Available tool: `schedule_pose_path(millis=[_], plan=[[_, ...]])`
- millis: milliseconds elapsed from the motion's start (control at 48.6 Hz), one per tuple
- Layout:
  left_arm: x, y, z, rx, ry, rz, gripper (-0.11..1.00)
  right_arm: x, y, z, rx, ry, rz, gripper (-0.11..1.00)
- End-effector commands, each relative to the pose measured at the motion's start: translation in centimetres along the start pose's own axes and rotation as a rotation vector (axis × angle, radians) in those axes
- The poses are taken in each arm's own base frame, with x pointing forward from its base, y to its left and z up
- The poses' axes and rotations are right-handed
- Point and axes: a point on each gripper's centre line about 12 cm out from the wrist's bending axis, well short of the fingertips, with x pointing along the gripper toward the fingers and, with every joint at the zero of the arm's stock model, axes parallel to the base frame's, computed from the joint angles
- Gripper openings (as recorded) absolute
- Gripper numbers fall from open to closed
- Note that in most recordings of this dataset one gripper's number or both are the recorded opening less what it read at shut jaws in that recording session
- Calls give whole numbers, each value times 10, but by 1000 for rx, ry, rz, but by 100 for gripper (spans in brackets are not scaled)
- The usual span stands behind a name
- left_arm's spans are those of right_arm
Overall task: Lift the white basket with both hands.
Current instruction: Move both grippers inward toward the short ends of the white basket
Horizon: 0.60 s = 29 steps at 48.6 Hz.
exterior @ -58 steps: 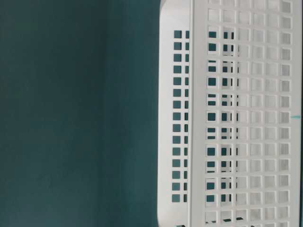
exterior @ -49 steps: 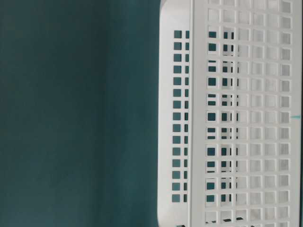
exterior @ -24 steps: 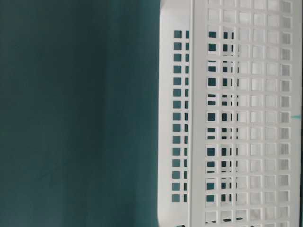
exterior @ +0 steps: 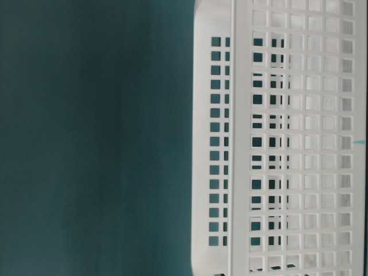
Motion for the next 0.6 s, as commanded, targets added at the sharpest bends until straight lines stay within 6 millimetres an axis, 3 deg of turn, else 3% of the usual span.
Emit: schedule_pose_path(millis=[0, 247, 576], plan=[[9, 1, 2, -9, 36, 97, -3, 5, -1, 3, 44, 7, -113, 0], [23, 15, 6, -34, 98, 300, -3, 17, -10, -6, 123, 22, -219, 0], [25, 13, 8, -10, 100, 298, -3, 35, 0, -7, 121, -1, -135, 4]])
